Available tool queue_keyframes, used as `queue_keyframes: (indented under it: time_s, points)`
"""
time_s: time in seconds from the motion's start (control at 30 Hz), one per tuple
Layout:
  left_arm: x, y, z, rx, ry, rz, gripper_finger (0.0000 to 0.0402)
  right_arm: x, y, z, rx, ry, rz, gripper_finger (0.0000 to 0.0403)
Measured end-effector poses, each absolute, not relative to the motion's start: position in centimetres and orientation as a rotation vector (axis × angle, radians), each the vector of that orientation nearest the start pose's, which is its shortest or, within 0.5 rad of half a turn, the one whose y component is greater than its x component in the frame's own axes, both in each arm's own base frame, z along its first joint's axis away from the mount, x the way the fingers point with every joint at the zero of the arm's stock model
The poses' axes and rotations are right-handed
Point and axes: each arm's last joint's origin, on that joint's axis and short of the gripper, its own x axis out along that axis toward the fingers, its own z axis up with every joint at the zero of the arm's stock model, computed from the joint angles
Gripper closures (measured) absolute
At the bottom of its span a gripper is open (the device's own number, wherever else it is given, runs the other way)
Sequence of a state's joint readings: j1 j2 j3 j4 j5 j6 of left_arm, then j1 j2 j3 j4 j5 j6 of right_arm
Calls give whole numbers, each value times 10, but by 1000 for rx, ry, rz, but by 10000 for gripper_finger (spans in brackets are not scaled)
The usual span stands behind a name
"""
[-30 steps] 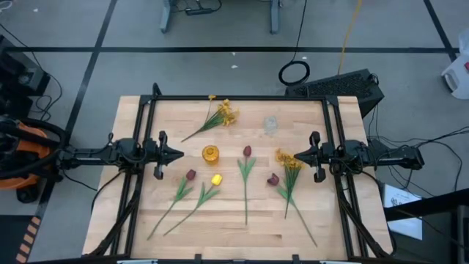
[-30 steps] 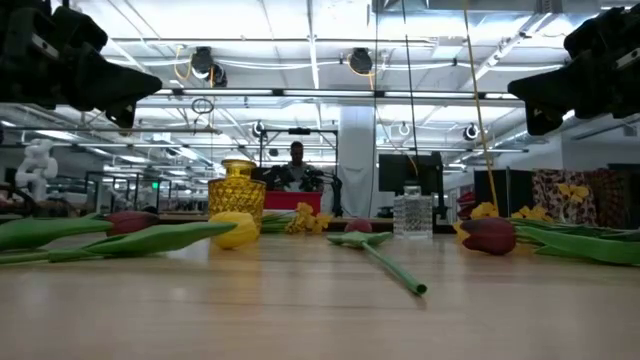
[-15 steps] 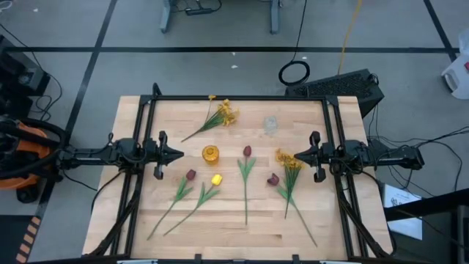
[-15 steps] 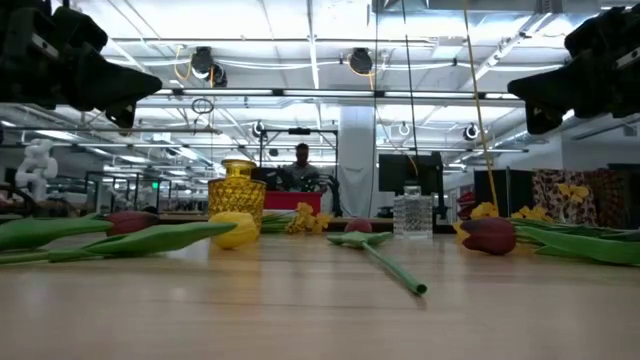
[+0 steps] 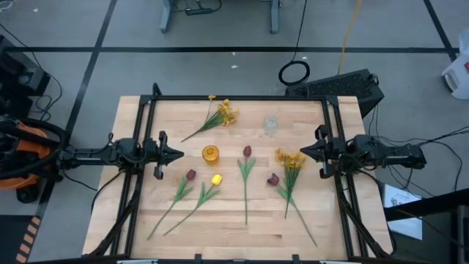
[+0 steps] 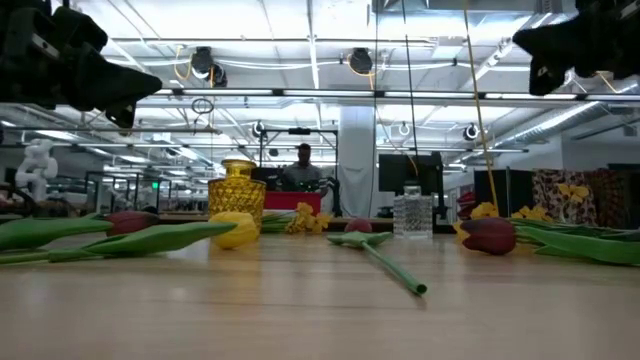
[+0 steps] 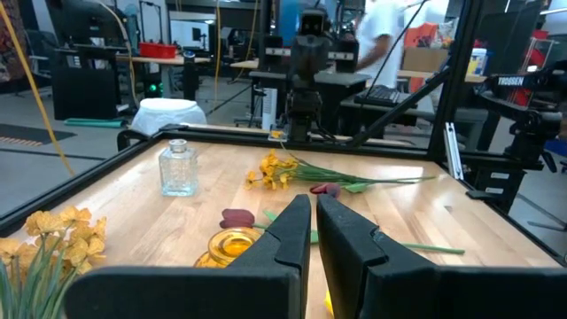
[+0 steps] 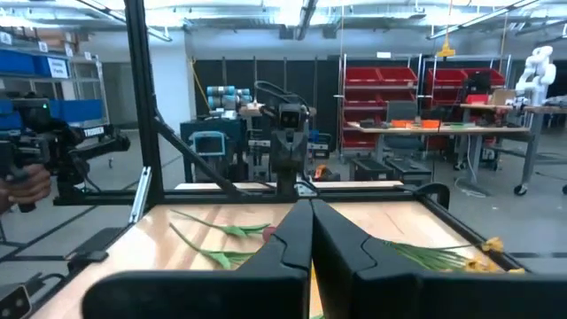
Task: Sort flowers into vase by color
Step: Move the yellow tulip to the middle right of the table
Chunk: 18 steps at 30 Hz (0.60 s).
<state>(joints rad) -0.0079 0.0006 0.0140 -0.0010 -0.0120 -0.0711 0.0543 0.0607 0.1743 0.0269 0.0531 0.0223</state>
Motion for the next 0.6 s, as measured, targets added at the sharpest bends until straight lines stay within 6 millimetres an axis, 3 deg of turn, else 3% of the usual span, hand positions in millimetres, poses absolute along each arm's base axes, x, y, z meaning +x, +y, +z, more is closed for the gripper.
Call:
queue_keyframes:
  time_s: [0.17,0.6]
  points:
    - [97,0,168,-71,-13,4,369,83,3,259,39,-92,4,403]
    - [97,0,168,-71,-14,8,369,78,3,388,48,-33,3,403]
